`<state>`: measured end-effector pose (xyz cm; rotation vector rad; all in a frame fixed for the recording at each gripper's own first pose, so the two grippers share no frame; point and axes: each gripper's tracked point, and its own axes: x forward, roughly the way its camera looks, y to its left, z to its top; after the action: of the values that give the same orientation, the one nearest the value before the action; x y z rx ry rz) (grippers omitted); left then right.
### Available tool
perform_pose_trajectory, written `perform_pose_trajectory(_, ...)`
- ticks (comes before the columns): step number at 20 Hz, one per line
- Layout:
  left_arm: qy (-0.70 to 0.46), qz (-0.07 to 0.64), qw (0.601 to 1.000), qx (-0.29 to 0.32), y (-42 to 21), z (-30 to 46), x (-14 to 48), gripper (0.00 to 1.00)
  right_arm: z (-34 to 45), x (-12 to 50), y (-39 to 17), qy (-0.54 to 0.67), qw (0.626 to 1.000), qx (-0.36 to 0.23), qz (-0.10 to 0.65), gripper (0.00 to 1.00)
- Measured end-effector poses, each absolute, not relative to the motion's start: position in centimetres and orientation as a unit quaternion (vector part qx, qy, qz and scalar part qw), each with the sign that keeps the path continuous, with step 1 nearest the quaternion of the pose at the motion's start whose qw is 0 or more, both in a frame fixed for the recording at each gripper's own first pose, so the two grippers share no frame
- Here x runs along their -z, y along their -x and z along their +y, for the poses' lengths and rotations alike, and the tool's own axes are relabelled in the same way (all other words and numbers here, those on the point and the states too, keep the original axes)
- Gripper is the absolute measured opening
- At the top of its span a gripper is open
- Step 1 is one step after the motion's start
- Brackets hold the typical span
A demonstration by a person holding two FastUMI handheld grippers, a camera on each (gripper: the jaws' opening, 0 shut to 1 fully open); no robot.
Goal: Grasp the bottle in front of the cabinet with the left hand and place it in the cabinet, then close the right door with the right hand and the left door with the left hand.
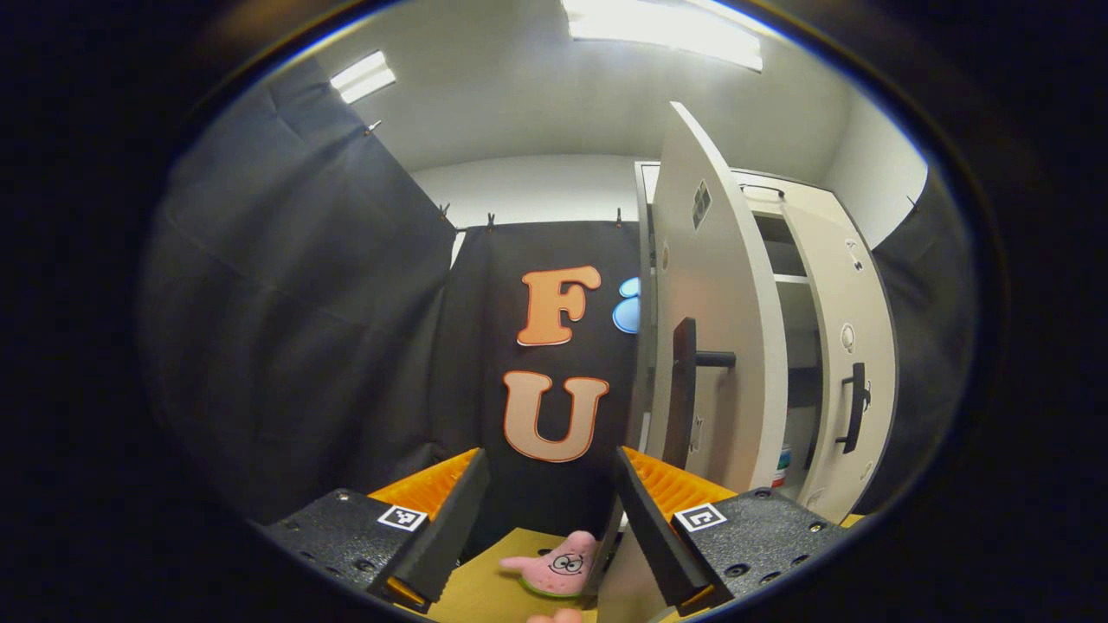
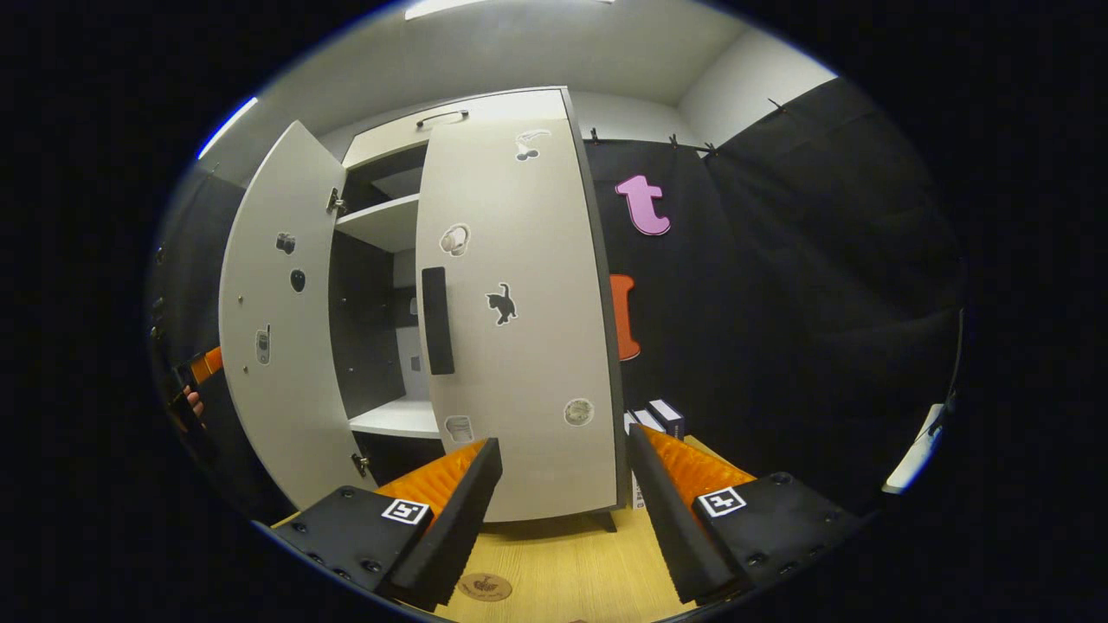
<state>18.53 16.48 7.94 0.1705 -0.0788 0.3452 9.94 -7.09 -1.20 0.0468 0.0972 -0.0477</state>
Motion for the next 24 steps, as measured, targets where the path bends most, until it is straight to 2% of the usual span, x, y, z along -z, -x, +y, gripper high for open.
perform_pose_trajectory(4, -0.114, -0.037, 0.983, -0.139, -19.9, 11.7, -7.4, 0.87, -9.0, 0.8, -9.1, -0.016, 0.998, 0.032, 0.045, 0.97)
perform_pose_trajectory(5, -0.117, -0.038, 0.983, -0.135, -20.1, 10.8, -7.0, 0.89, -9.4, 0.7, -9.0, -0.017, 0.998, 0.032, 0.042, 0.97)
perform_pose_trajectory(10, -0.115, -0.045, 0.986, -0.108, -22.7, 6.6, -5.6, 0.89, -11.7, 1.2, -8.2, -0.020, 0.997, 0.047, 0.049, 0.97)
perform_pose_trajectory(13, -0.094, -0.043, 0.991, -0.083, -24.3, 4.2, -4.9, 0.94, -12.6, 1.0, -7.6, -0.024, 0.997, 0.056, 0.042, 0.97)
perform_pose_trajectory(24, -0.071, -0.025, 0.996, -0.046, -28.4, 0.7, -1.7, 0.94, -13.4, 1.9, -6.4, -0.048, 0.995, 0.070, 0.048, 0.97)
